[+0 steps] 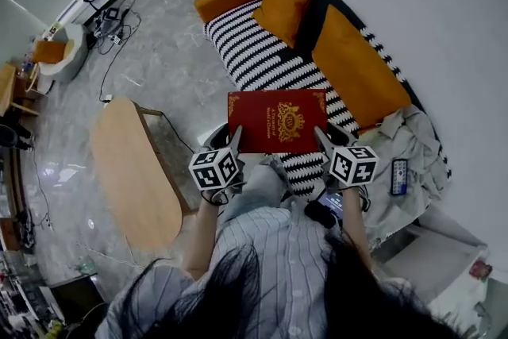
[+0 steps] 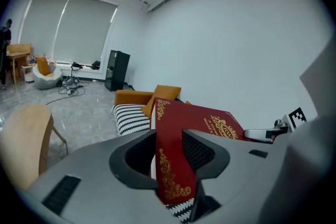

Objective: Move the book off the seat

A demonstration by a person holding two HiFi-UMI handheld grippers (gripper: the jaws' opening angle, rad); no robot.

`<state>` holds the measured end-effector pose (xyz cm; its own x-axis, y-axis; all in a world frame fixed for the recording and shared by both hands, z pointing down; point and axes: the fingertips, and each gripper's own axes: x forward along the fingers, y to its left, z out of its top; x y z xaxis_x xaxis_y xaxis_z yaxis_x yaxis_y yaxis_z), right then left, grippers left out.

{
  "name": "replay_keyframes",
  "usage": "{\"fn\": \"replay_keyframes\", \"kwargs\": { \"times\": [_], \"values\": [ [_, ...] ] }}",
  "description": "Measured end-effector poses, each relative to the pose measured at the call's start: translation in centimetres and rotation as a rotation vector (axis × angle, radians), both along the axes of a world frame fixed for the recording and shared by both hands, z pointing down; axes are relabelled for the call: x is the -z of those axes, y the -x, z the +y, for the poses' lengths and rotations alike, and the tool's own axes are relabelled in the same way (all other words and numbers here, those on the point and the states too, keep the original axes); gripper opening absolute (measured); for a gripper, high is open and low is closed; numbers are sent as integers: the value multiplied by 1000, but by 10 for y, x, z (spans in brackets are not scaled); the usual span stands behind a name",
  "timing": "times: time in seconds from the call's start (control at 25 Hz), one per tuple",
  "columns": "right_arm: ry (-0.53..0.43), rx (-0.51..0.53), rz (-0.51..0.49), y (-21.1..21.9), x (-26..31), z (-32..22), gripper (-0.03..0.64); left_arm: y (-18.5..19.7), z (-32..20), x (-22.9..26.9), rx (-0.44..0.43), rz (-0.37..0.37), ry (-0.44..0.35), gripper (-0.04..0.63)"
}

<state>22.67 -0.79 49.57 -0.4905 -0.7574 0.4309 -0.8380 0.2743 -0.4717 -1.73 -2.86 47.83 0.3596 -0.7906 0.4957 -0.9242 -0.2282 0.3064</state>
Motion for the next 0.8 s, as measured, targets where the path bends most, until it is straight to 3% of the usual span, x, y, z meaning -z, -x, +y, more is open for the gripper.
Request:
{"fn": "replay_keyframes", "kwargs": {
  "times": [0.52,0.8],
  "values": [
    [11,226,19,109,4,-37,150,107,19,8,221,-9,-29,163],
    [21,398,56,216,9,-72,150,207,21,5,379,15,-18,163]
  ]
}}
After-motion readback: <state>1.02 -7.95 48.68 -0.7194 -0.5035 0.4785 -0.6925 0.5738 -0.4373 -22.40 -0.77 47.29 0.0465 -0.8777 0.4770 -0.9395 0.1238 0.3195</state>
